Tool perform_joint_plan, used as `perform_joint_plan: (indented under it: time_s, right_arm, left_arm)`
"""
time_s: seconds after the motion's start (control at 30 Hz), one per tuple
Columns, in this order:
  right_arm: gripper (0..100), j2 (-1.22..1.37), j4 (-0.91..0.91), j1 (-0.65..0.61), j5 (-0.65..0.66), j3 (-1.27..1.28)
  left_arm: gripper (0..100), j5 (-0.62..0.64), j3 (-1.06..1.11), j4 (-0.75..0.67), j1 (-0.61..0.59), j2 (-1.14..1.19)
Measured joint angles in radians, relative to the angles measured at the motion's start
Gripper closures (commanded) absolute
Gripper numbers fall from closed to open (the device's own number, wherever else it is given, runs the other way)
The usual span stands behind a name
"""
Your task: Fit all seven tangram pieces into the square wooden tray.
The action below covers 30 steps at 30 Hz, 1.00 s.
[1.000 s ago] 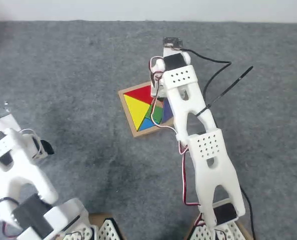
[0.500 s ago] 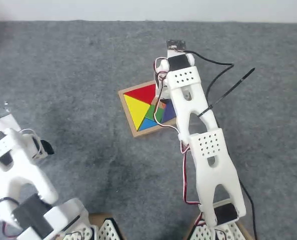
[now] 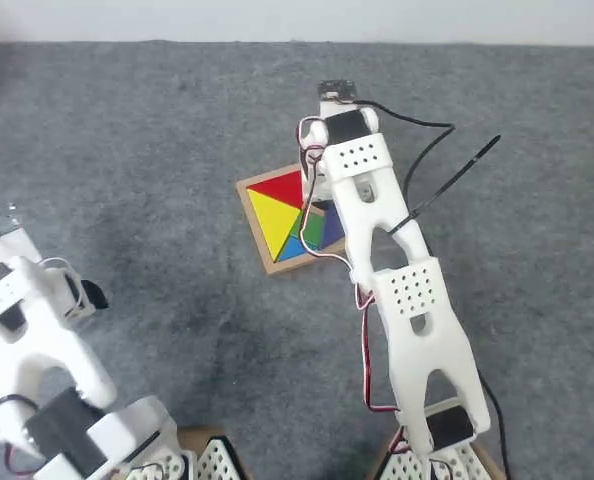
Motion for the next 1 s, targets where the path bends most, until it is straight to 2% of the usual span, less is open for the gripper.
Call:
perform_joint_plan:
  time_s: [0.4, 0.63, 0.87, 1.0]
  right_arm:
    - [92.1, -0.098, 0.000, -0.005, 0.026, 0.046]
    - [92.0, -0.152, 0.000, 0.049, 0.037, 0.046]
    - [92.0, -0.120, 0.000, -0.035, 0.043, 0.046]
    - [92.1, -0.043, 0.000, -0.034, 0.044, 0.046]
  left_arm:
    - [76, 0.000, 0.000, 0.000, 0.000, 0.000]
    - [76, 0.000, 0.000, 0.000, 0.000, 0.000]
    - [76, 0.000, 0.000, 0.000, 0.000, 0.000]
    - [76, 0.000, 0.000, 0.000, 0.000, 0.000]
